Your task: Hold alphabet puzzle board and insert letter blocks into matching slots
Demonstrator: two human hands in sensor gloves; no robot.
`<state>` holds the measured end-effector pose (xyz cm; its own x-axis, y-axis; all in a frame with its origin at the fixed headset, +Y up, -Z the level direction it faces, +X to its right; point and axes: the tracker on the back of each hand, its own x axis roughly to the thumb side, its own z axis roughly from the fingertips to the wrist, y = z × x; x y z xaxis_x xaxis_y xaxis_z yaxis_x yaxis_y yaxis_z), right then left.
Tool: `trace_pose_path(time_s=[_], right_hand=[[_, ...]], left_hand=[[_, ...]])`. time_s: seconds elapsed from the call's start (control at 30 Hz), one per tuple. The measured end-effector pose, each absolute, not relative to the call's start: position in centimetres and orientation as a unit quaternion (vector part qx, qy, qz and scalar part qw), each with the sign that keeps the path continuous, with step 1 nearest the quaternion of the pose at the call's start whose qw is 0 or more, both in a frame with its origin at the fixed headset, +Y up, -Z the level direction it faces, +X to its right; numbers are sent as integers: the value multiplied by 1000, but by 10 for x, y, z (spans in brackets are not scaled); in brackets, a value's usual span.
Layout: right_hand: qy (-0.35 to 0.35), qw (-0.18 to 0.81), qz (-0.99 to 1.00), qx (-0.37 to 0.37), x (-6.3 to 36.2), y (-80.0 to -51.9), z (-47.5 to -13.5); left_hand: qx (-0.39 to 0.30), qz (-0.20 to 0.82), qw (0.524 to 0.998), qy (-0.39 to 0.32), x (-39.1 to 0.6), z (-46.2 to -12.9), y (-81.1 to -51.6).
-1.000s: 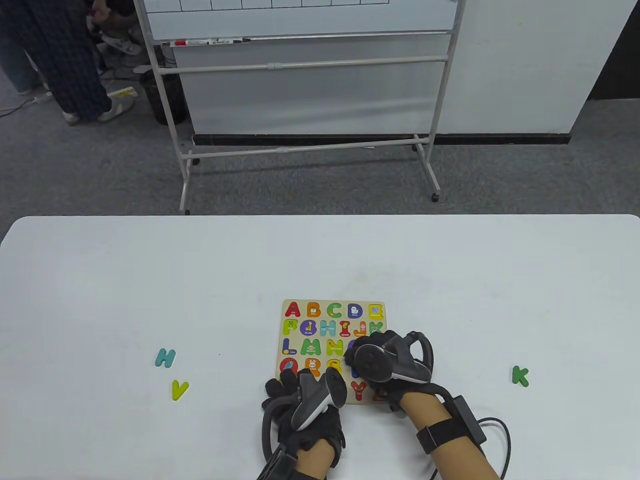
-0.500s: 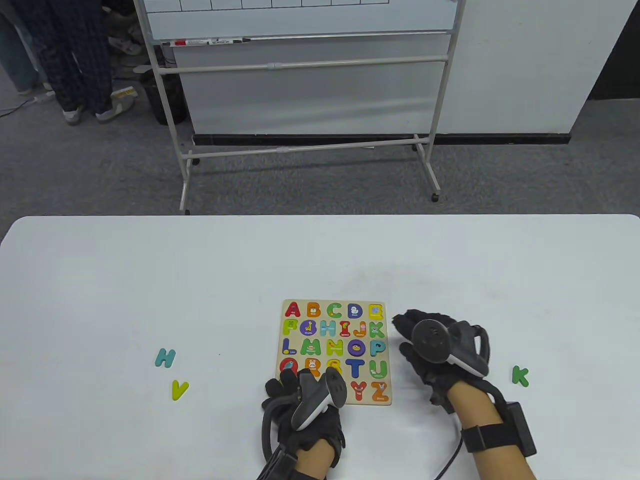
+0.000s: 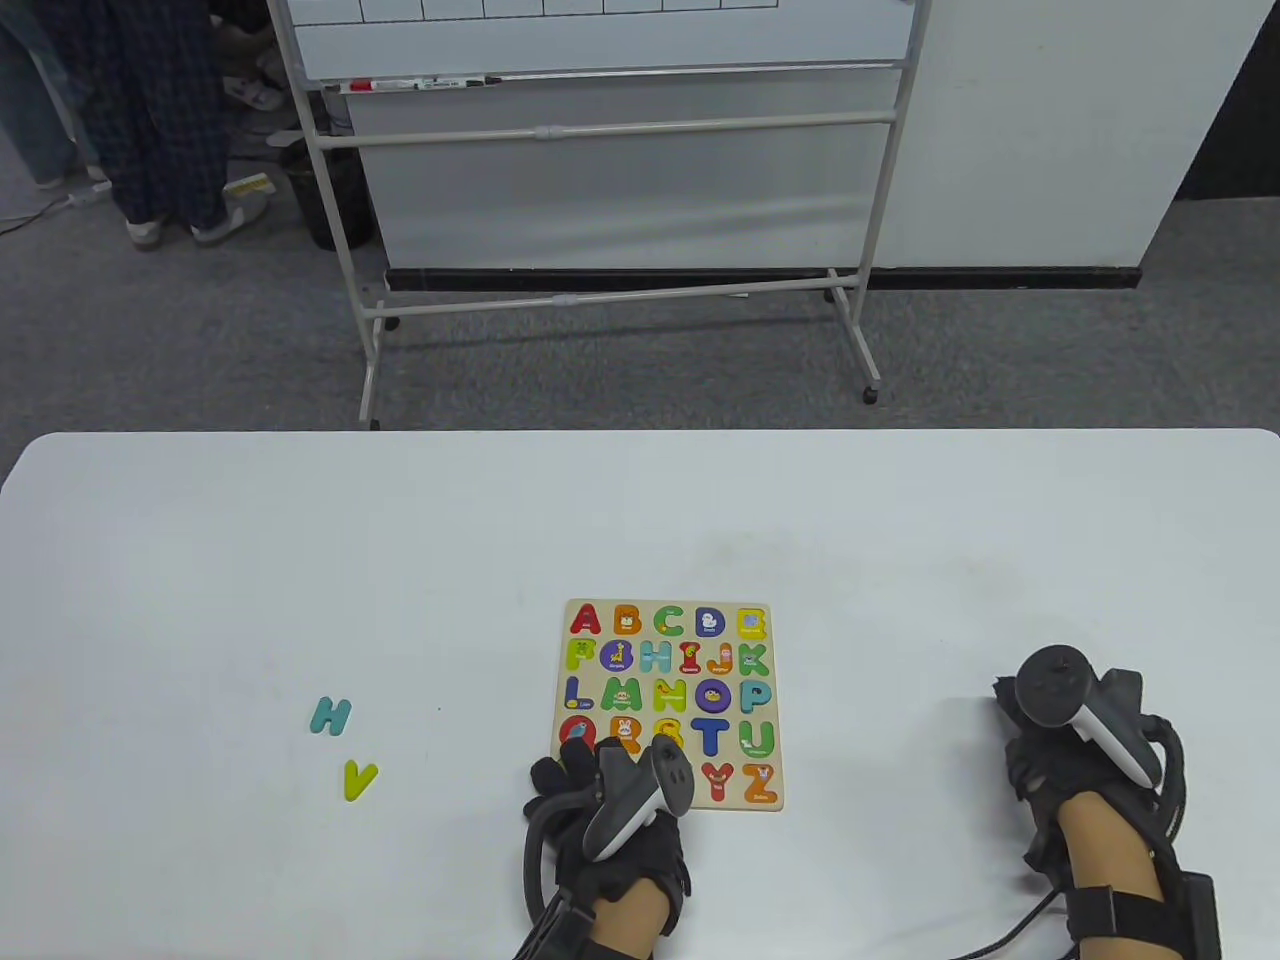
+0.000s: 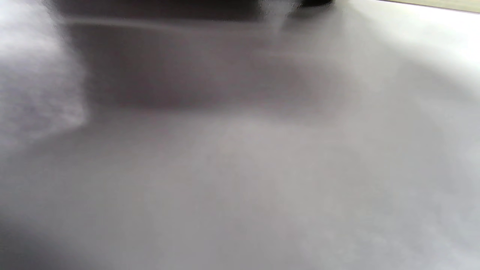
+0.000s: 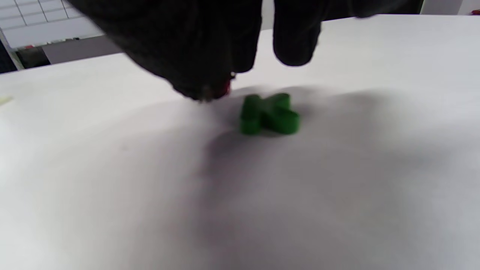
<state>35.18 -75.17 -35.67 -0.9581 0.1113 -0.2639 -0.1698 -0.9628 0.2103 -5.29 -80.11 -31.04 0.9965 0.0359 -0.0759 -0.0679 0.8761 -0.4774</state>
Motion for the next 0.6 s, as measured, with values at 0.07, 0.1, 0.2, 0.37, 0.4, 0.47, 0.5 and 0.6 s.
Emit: trace_pose_path(time_s=[0.07, 0.1, 0.2, 0.37, 0.4, 0.47, 0.5, 0.6], right_hand=[[118, 55, 984, -123, 354, -755, -354], [117, 47, 984, -123, 355, -756, -353], [101, 36, 987, -121, 356, -761, -350], [46, 24, 992, -117, 358, -769, -347], [46, 23, 992, -113, 358, -768, -348], [44, 24, 993, -110, 359, -767, -349], [43, 24, 993, -108, 359, -767, -350], [45, 23, 993, -102, 359, -767, -351]], left_hand=[[-247, 27, 968, 32, -53, -310, -801], [-247, 27, 968, 33, -53, -310, -801], [-247, 27, 968, 33, -53, -310, -801], [-247, 27, 968, 33, -53, -310, -801], [-247, 27, 968, 33, -53, -310, -801], [-247, 27, 968, 33, -53, -310, -801], [-247, 27, 968, 33, -53, -310, -801], [-248, 28, 968, 33, -53, -310, -801]])
